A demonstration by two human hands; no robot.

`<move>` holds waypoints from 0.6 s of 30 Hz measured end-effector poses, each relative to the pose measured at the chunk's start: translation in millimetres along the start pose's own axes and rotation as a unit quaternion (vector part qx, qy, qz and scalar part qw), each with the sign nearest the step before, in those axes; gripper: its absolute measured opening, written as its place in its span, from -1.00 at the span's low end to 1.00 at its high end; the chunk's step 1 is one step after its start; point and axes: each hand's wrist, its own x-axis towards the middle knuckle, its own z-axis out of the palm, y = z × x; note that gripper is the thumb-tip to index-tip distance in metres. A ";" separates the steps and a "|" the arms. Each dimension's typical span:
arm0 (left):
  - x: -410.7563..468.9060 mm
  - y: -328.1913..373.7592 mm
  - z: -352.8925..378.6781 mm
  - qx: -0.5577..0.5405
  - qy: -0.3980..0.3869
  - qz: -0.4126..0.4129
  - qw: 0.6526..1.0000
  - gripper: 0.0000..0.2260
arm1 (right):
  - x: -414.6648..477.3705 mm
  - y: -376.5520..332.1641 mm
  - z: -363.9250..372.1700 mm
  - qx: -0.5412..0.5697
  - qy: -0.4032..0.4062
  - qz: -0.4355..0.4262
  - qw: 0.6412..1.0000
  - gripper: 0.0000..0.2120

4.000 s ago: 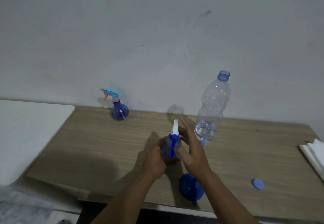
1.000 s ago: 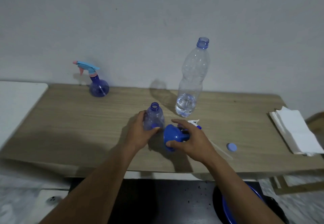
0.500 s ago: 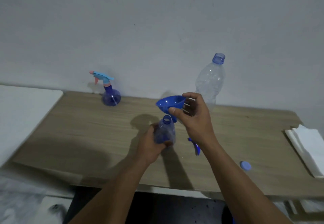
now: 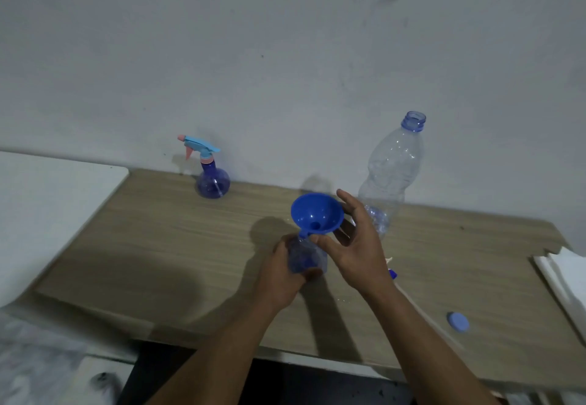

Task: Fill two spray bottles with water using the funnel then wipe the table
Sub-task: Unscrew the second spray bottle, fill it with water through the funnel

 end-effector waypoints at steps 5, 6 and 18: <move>-5.7 12.2 -1.8 0.034 -0.011 -0.003 0.999 -0.49 | -5.6 -2.6 -0.1 -0.067 -0.036 0.011 0.997 -0.13; -5.2 12.1 -1.5 0.042 -0.012 0.001 0.999 -0.50 | -6.0 -3.1 -0.2 -0.076 -0.024 0.001 0.997 -0.20; -18.7 32.3 -11.6 0.054 0.007 0.007 0.998 -0.23 | -9.0 -31.3 -16.2 -0.230 0.049 -0.070 0.969 -0.26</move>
